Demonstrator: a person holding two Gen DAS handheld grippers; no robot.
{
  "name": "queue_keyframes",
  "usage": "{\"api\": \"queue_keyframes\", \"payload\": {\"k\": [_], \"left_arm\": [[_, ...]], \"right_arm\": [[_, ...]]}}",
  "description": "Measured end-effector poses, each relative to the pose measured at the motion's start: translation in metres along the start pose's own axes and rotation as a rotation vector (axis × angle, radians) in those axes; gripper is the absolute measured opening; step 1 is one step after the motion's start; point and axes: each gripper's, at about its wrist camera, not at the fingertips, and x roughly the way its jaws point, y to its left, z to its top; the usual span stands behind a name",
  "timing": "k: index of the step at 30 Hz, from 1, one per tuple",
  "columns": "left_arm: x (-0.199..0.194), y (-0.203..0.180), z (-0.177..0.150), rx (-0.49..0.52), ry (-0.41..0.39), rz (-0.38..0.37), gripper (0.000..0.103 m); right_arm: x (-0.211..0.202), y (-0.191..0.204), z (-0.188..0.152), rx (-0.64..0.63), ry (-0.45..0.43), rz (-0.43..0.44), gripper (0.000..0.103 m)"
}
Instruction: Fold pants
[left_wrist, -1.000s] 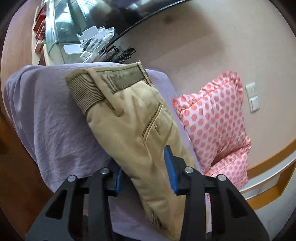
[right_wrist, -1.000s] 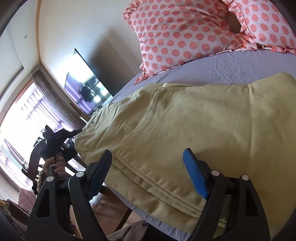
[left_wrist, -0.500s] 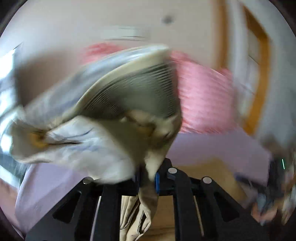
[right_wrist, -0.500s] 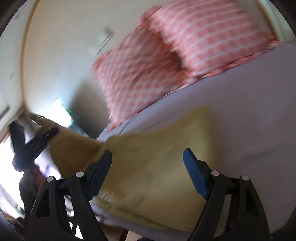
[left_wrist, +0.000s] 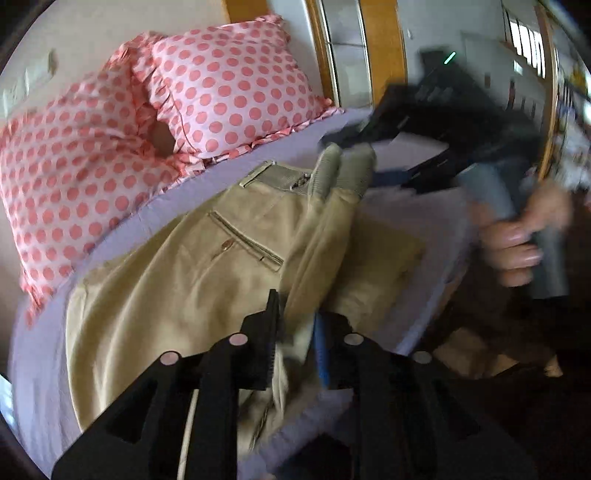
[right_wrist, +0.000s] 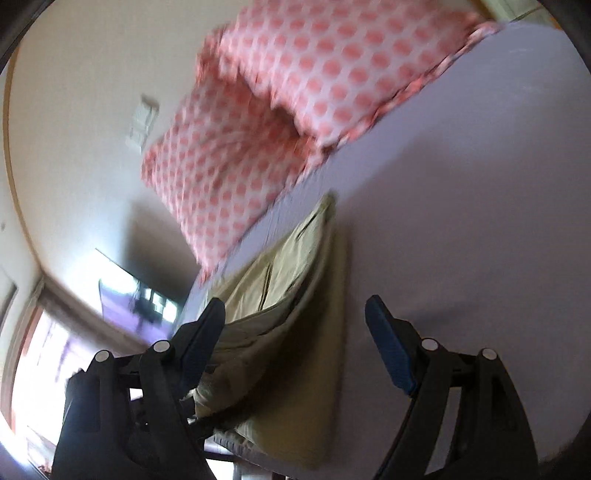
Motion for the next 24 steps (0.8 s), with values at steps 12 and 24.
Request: {"api": "queue_keyframes", "payload": {"k": [12,24], "left_arm": [[-0.019,0.234,-0.041,-0.710,0.106,0.073,0.074],[0.036,0.245,-0.037,-0.791,0.164,-0.235,0.076]], "right_arm": [[0.059,-0.003,0.032,-0.024,0.153,-0.099,0.048],[0.065,-0.015,0.039,-0.005,0.237,-0.024,0.039]]}}
